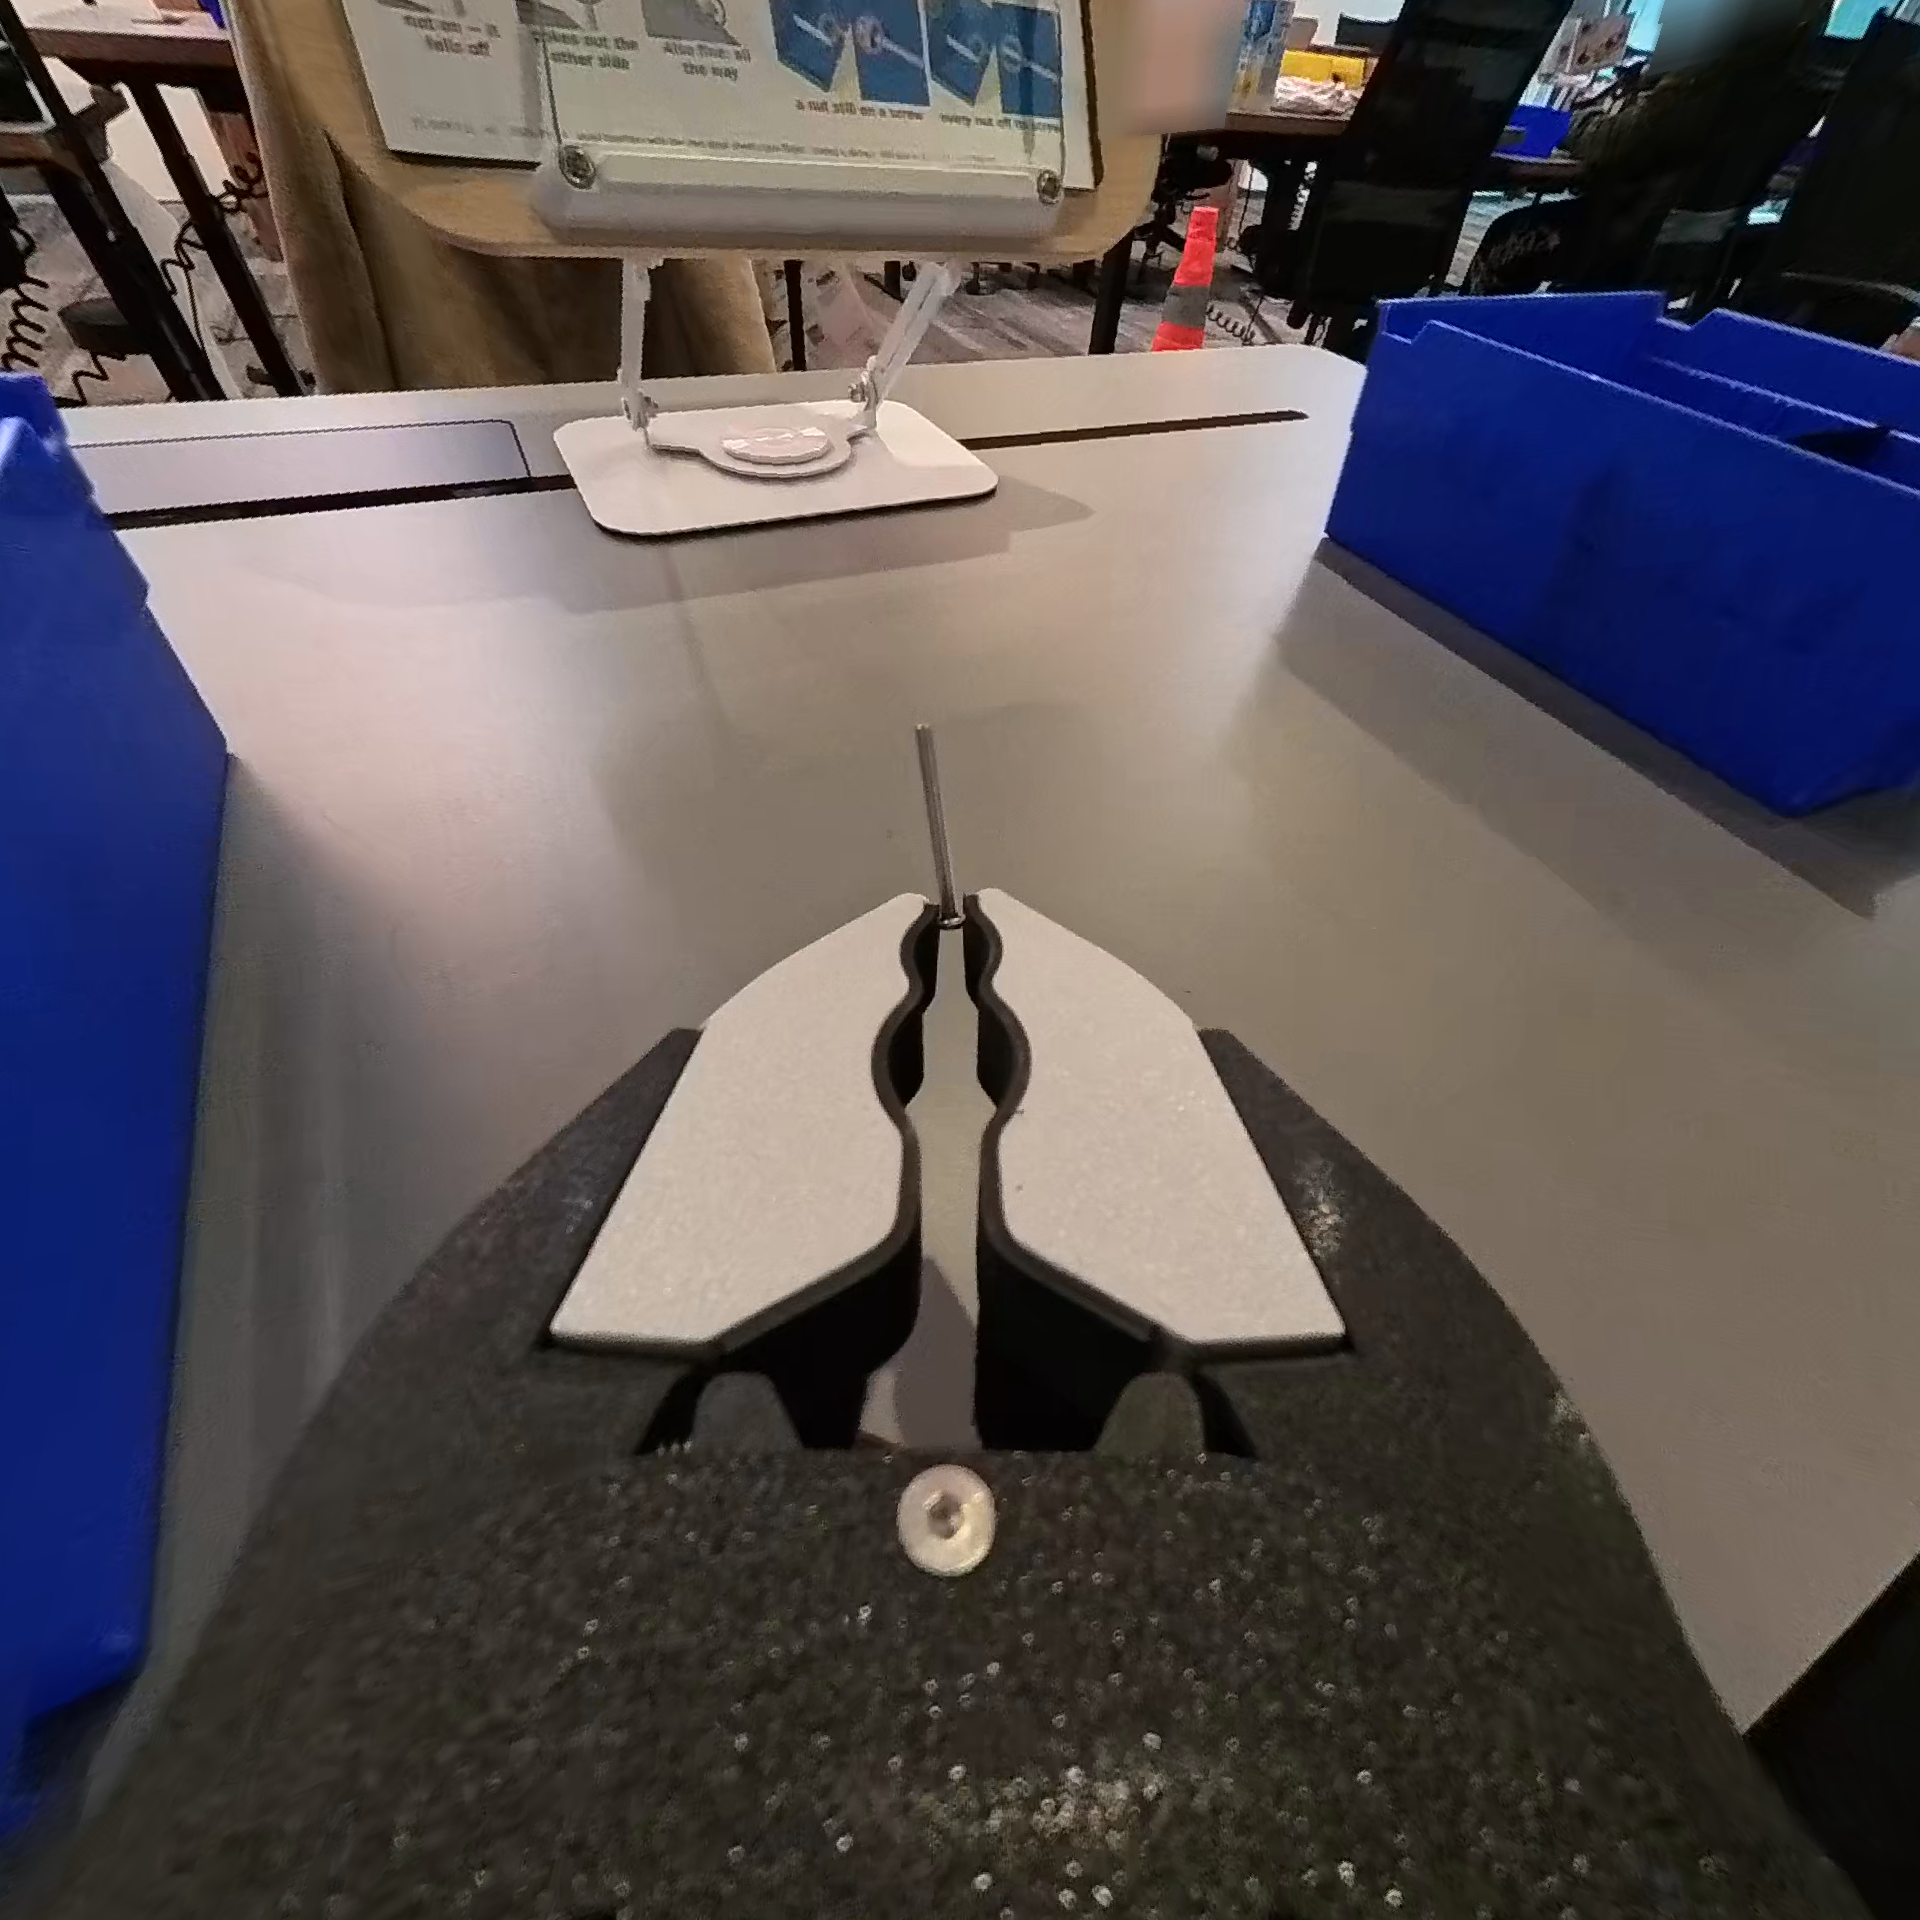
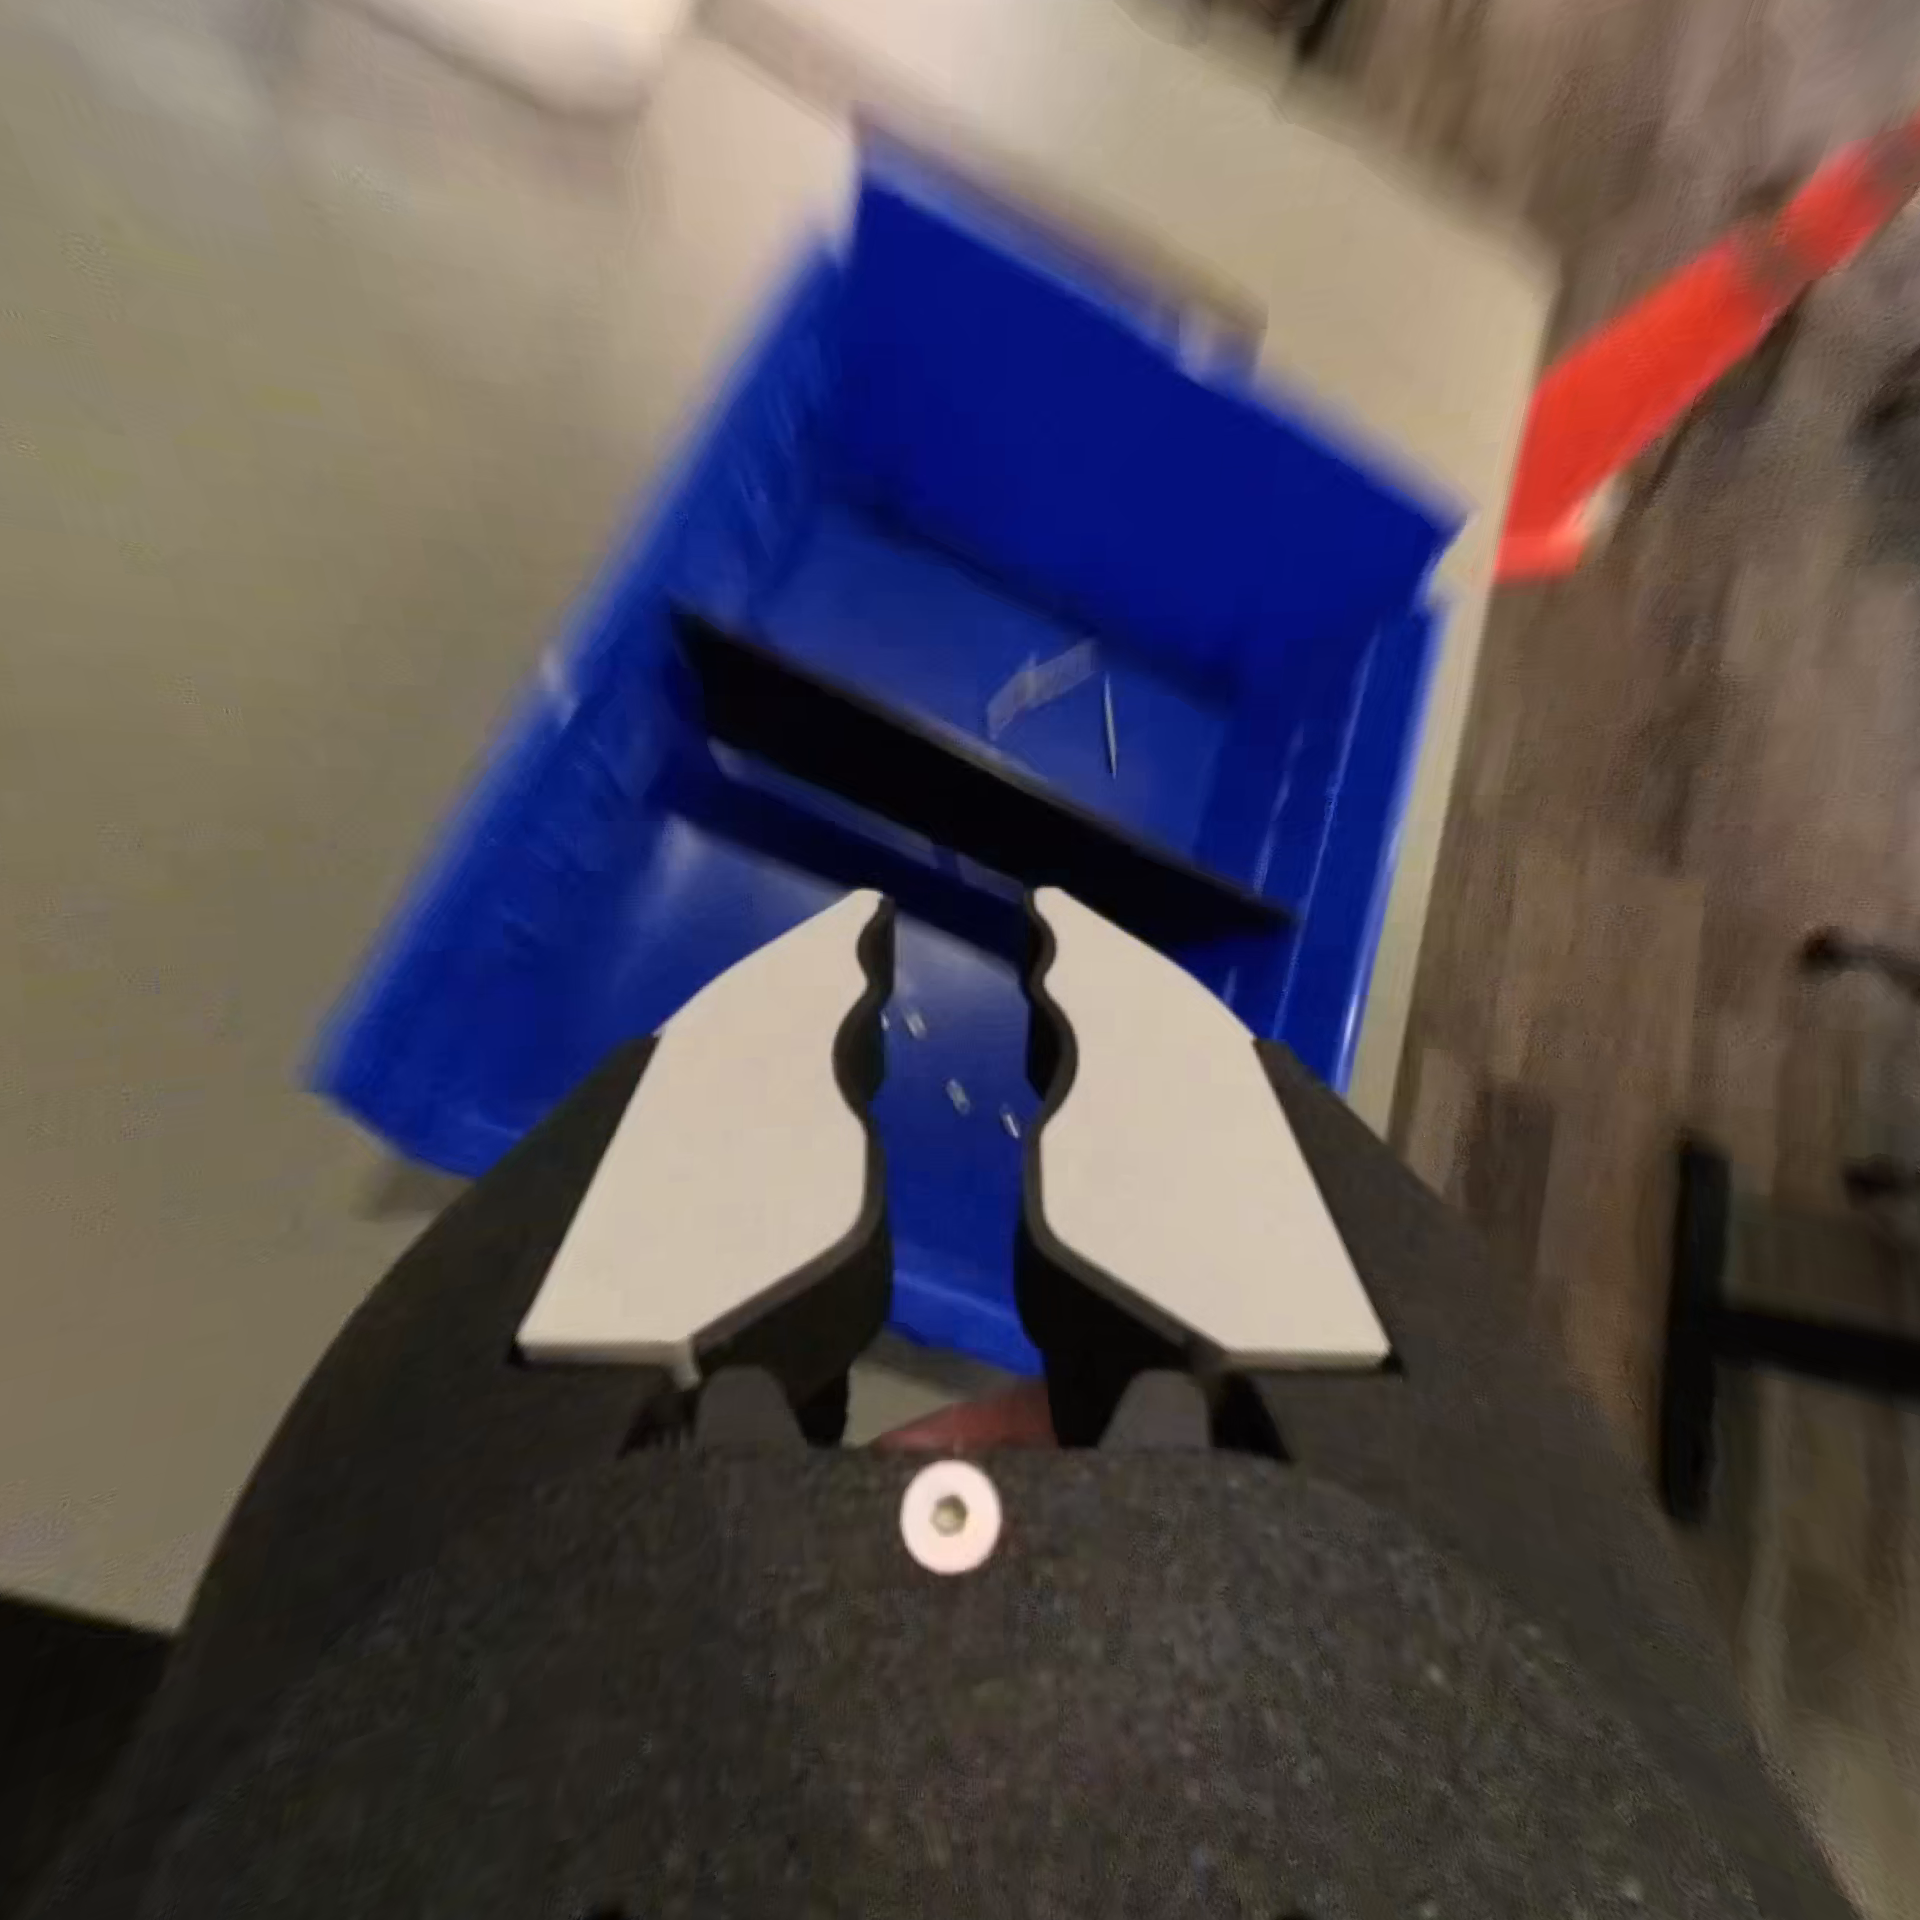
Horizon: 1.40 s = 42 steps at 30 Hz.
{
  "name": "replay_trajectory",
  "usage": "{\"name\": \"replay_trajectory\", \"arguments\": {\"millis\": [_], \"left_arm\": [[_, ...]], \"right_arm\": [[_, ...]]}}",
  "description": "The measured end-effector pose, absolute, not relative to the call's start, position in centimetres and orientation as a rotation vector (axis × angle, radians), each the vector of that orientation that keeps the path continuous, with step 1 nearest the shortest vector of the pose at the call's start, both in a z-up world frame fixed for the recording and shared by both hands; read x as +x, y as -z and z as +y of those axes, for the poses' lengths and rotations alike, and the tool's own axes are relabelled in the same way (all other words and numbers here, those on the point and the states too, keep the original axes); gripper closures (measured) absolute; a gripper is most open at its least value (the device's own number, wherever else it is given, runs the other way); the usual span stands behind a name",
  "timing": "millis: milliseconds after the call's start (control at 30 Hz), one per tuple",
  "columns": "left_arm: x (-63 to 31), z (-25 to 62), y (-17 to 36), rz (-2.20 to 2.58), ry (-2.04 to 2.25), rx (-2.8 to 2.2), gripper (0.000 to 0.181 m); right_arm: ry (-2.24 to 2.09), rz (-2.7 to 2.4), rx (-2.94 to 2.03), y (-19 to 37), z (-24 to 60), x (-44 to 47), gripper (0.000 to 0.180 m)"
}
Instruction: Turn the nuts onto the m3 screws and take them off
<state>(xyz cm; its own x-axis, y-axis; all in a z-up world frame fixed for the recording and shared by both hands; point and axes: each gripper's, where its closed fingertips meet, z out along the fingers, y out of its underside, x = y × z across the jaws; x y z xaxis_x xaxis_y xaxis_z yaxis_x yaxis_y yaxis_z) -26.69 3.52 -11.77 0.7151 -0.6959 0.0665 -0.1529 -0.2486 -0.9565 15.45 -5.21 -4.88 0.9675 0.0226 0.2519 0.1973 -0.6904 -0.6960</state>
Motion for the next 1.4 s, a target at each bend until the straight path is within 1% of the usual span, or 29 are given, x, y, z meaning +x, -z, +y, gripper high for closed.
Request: {"name": "replay_trajectory", "arguments": {"millis": [33, 100, 167, 200, 267, 300, 333, 433, 567, 667, 700, 767, 833, 933, 1133, 1200, 1233, 1400], "left_arm": [[-26.7, 3.5, 11.8, 0.673, 0.598, -1.784, 0.177], [-26.7, 3.6, 11.9, 0.669, 0.602, -1.789, 0.177], [-26.8, 3.6, 11.8, 0.660, 0.600, -1.785, 0.177], [-26.9, 3.7, 11.7, 0.654, 0.597, -1.781, 0.177], [-27.1, 3.7, 11.4, 0.633, 0.585, -1.766, 0.177], [-27.3, 3.8, 11.3, 0.620, 0.577, -1.758, 0.177], [-27.4, 3.8, 11.2, 0.609, 0.569, -1.754, 0.177], [-27.5, 3.9, 11.2, 0.601, 0.562, -1.756, 0.177], [-27.4, 3.9, 11.3, 0.610, 0.582, -1.763, 0.177], [-27.0, 3.6, 11.4, 0.641, 0.616, -1.765, 0.177], [-26.4, 3.1, 11.3, 0.689, 0.667, -1.748, 0.177], [-24.1, 0.1, 10.2, 0.887, 0.938, -1.622, 0.177], [-22.7, -3.3, 8.9, 1.052, 1.236, -1.512, 0.177], [-22.0, -4.7, 6.9, 1.124, 1.371, -1.393, 0.177], [-20.8, -7.2, 5.3, 1.276, 1.539, -1.285, 0.177], [-20.5, -7.4, 5.1, 1.279, 1.570, -1.278, 0.177], [-20.4, -7.4, 5.1, 1.281, 1.573, -1.283, 0.177], [-20.0, -7.0, 5.6, 1.272, 1.521, -1.327, 0.176]], "right_arm": [[0.245, -0.145, -2.175, 2.3, -5.2, 13.1, 0.157], [0.112, -0.140, -1.946, -0.6, -5.4, 7.5, 0.149], [-0.010, -0.104, -1.788, -0.4, -5.4, 2.0, 0.150], [-0.071, -0.080, -1.727, 0.6, -5.2, -0.7, 0.146], [-0.160, -0.057, -1.679, 4.1, -4.7, -5.7, 0.150], [-0.185, -0.049, -1.683, 5.9, -4.4, -7.8, 0.148], [-0.188, -0.044, -1.707, 7.6, -4.1, -9.5, 0.145], [-0.172, 0.011, -1.724, 9.9, -3.7, -12.2, 0.146], [-0.152, -0.041, -1.721, 10.1, -3.1, -13.6, 0.148], [-0.241, -0.066, -1.738, 10.4, -2.9, -14.1, 0.147], [-0.309, -0.134, -1.721, 9.9, -3.0, -15.1, 0.149], [-0.525, -0.359, -1.638, 7.9, -3.6, -18.4, 0.161], [-0.740, -0.494, -1.557, 5.5, -4.3, -20.4, 0.156], [-0.952, -0.586, -1.558, 3.7, -4.4, -21.5, 0.152], [-1.010, -0.712, -1.538, 3.2, -5.2, -22.8, 0.159], [-1.013, -0.721, -1.542, 3.6, -5.4, -23.0, 0.173], [-1.008, -0.714, -1.537, 3.7, -5.5, -23.0, 0.176], [-1.010, -0.665, -1.528, 3.8, -5.3, -22.6, 0.177]]}}
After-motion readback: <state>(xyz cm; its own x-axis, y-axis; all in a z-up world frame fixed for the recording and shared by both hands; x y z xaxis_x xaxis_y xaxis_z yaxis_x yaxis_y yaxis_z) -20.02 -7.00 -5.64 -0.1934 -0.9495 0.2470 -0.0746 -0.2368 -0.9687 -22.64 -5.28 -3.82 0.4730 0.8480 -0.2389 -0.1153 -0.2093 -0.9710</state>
